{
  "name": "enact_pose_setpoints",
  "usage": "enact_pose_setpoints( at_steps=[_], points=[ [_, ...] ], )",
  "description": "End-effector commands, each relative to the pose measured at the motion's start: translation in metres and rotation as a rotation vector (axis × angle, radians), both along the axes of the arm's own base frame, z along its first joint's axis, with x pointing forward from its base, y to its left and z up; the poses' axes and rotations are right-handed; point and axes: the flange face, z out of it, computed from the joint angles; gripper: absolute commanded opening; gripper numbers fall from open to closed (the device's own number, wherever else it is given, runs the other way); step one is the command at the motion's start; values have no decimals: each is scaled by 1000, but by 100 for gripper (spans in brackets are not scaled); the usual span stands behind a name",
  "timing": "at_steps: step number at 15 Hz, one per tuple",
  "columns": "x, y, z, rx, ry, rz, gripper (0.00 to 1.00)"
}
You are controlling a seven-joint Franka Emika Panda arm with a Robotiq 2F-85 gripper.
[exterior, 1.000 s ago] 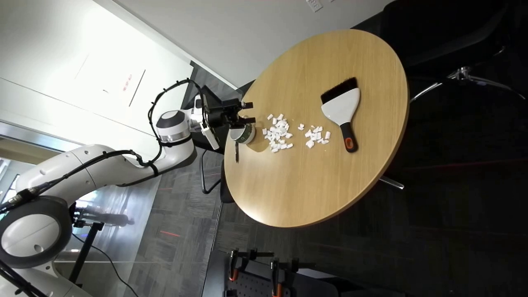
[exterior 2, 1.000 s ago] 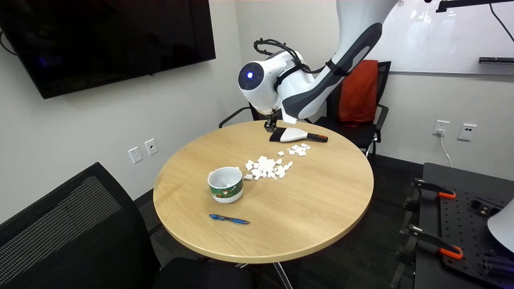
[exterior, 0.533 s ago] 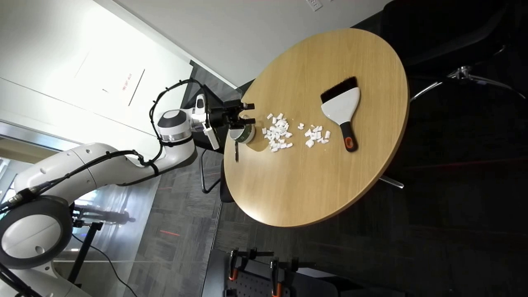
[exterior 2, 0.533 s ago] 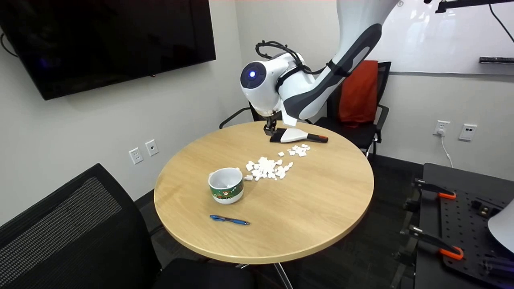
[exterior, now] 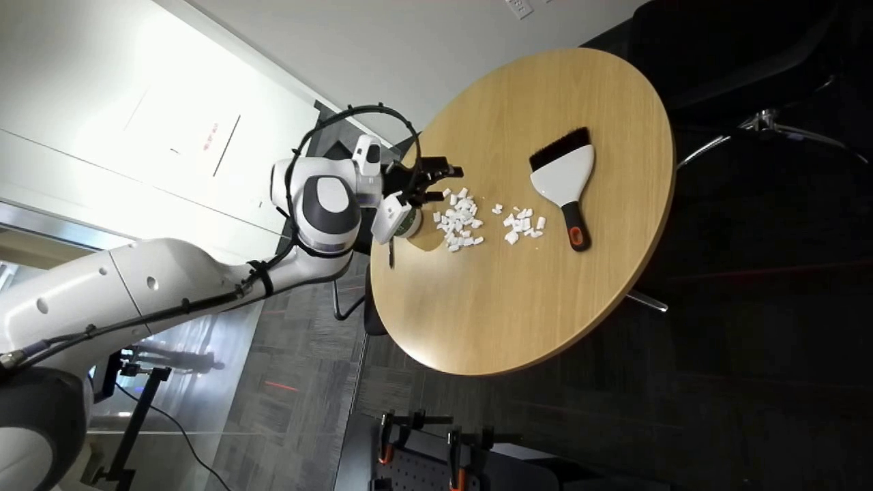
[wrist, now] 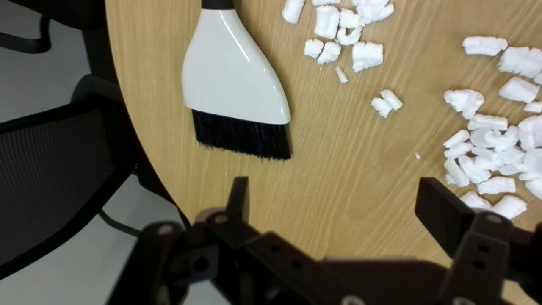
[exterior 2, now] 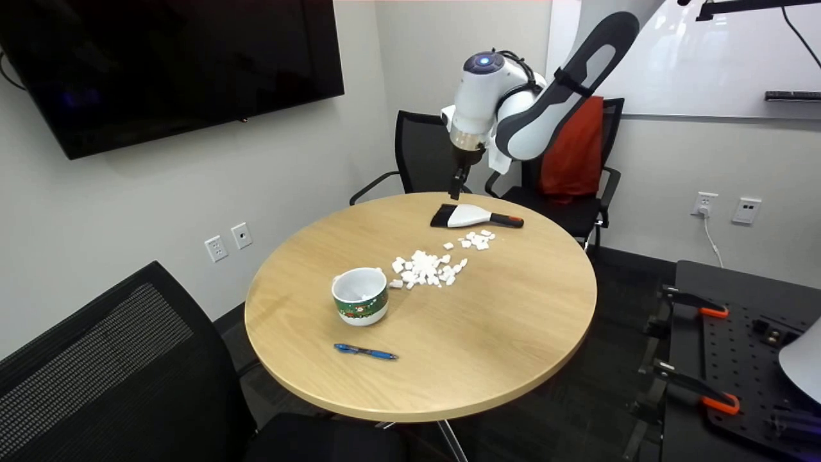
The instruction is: Use the pen to stir the contents of the mug, pour the contents of the mug on the table, then sweep them
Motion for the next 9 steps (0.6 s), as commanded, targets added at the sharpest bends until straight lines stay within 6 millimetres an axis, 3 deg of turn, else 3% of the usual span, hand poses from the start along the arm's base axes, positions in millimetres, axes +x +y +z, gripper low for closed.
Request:
enact_pose_setpoints(
  at_steps=[1,4,6,7,9],
  points=[
    [-30,-27,-5,157,19,51,100],
    [-37,-53,-17,307,110,67,100],
    [-44,-67,-12,291,145,-24,100],
    [-38,-64,-23,300,113,22,100],
    [-42,-75,-24,287,128,-7,100]
  ],
)
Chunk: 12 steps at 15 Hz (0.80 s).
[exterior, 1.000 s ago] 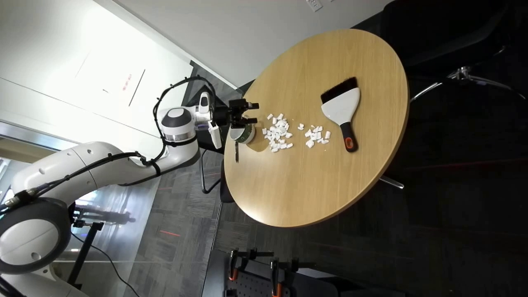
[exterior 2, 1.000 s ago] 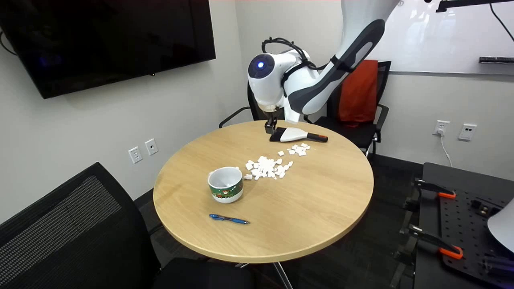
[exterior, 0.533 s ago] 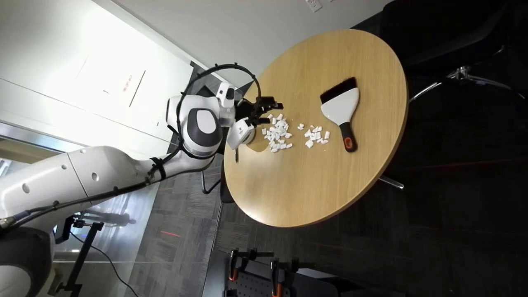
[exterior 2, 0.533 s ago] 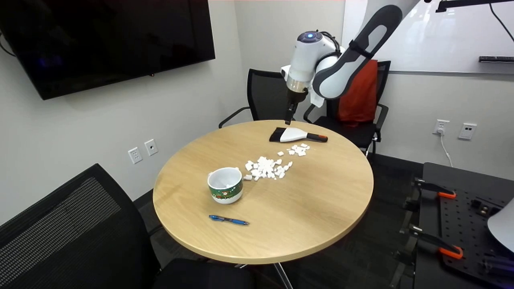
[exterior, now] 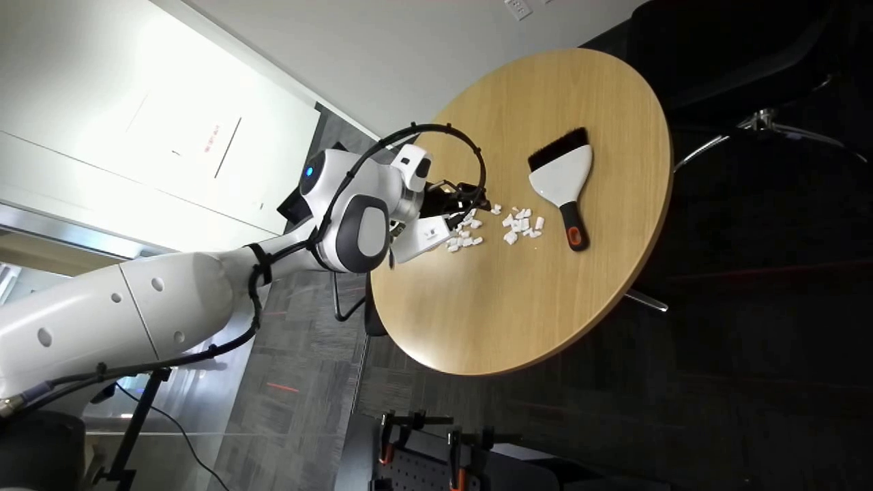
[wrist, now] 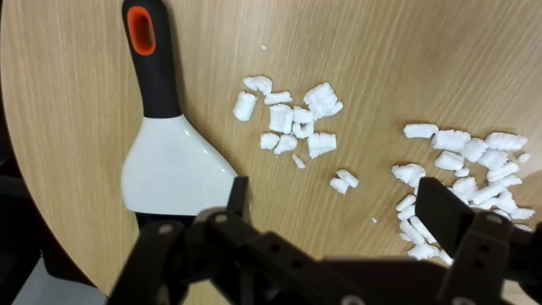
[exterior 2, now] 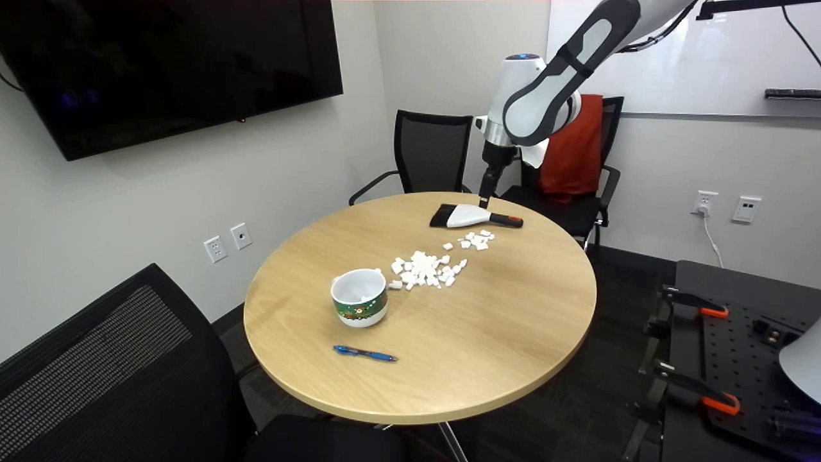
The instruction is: Use the pen to stir the contents of the mug, pour the contents of the mug on the table, then sweep them
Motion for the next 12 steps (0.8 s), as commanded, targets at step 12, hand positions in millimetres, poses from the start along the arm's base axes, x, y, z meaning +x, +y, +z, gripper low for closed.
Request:
enact_pose_setpoints(
  at_steps=[12],
  points=[
    [-36,-91,-14,-46,-167,-115,100]
  ],
)
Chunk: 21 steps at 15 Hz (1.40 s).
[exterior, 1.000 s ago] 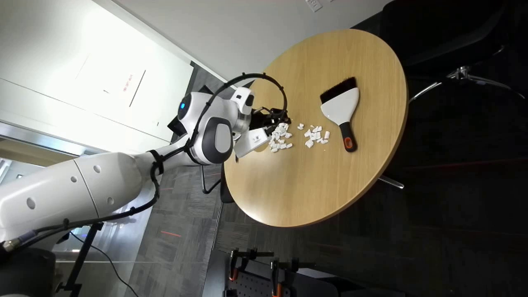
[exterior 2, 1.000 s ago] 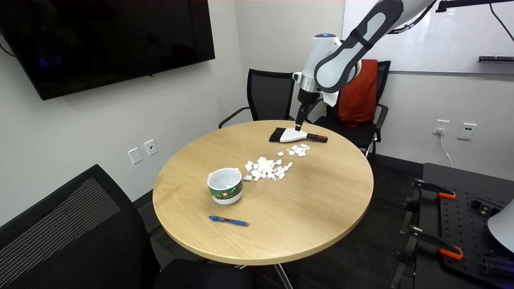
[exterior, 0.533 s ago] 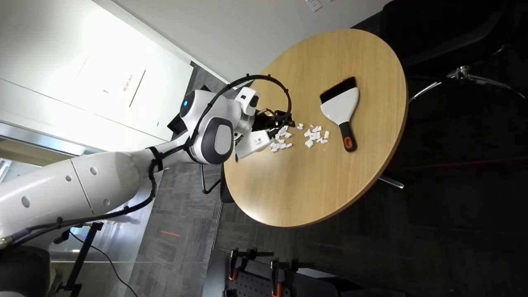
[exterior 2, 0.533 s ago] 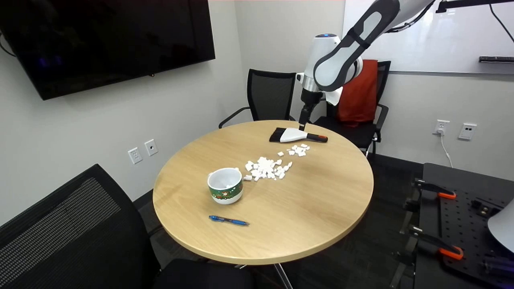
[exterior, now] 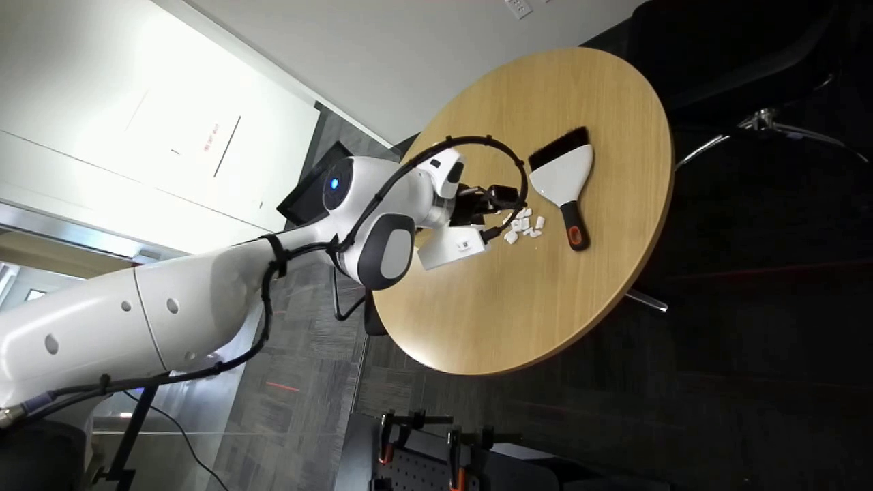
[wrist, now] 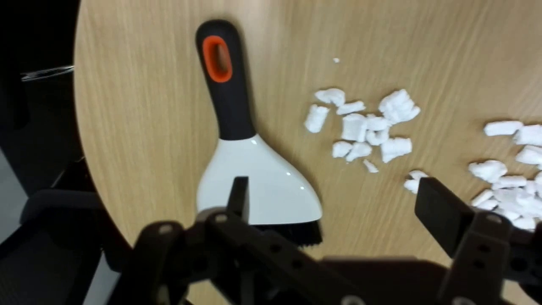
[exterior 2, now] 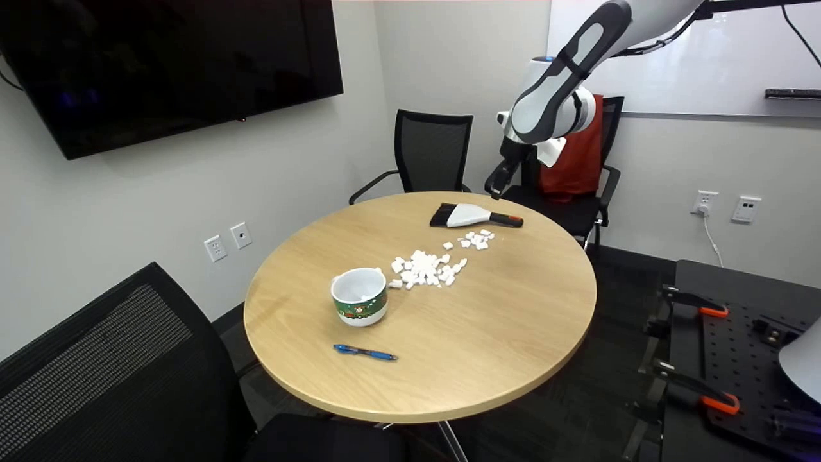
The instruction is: Use the pen to stir the contents of the mug, pour the contents of the mug on the table, then sweep them
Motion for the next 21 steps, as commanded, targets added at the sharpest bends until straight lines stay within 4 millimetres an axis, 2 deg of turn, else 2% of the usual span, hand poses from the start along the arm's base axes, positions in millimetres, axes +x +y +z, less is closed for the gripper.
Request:
enact_pose_setpoints(
  at_steps=[1,2,3,7,13,18,21],
  points=[
    [-14,-35,-6,-56,-113,-25,100],
    [-9,-22,-4,-40,-60,-22,100],
    [-12,-28,-7,-44,-63,-27,100],
    [-11,-27,-10,-42,-59,-26,100],
    [-21,-53,-33,-159,-105,22,100],
    [-21,-57,-55,-75,-171,99,100],
    [-20,-68,-65,-36,-175,110,100]
  ],
)
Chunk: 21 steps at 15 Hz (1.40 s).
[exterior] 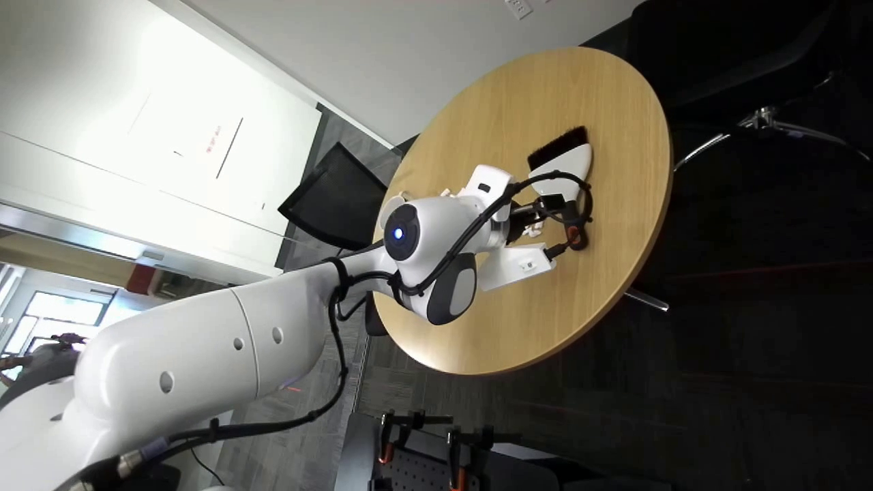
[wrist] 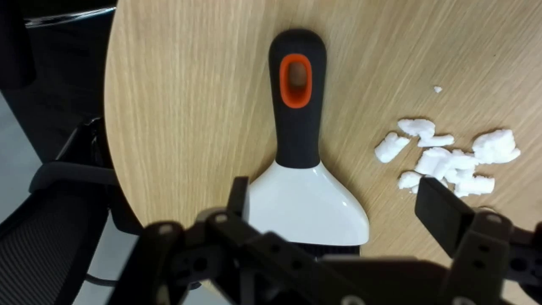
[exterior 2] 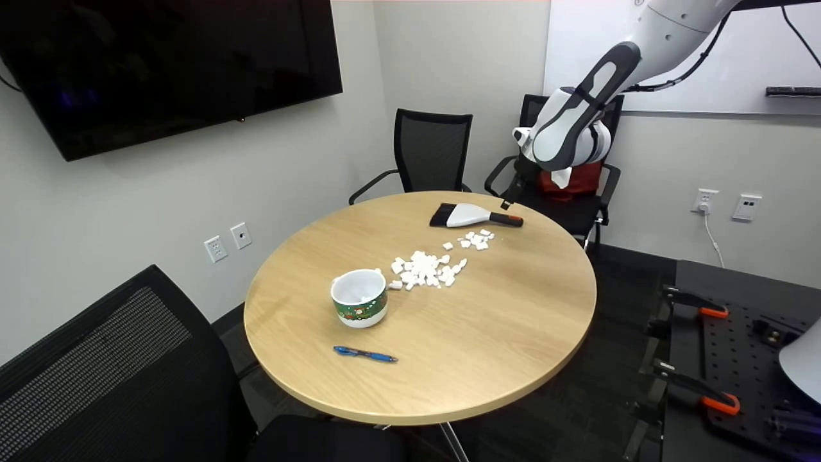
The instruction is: Use the pen to stir the contents of the mug, pour the contents of the mug on the table, then sweep them
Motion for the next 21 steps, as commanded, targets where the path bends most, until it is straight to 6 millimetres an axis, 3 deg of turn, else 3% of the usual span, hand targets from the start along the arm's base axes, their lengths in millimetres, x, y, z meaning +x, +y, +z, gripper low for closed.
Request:
enact_pose_setpoints(
  at_steps=[1,6,14,15,21],
  points=[
    [4,-19,-8,20,-21,25,100],
    [13,-34,-23,21,15,22,100],
    [43,-34,-42,43,65,37,100],
    [32,-31,-39,48,42,22,100],
    [36,-31,-49,33,50,31,100]
  ],
)
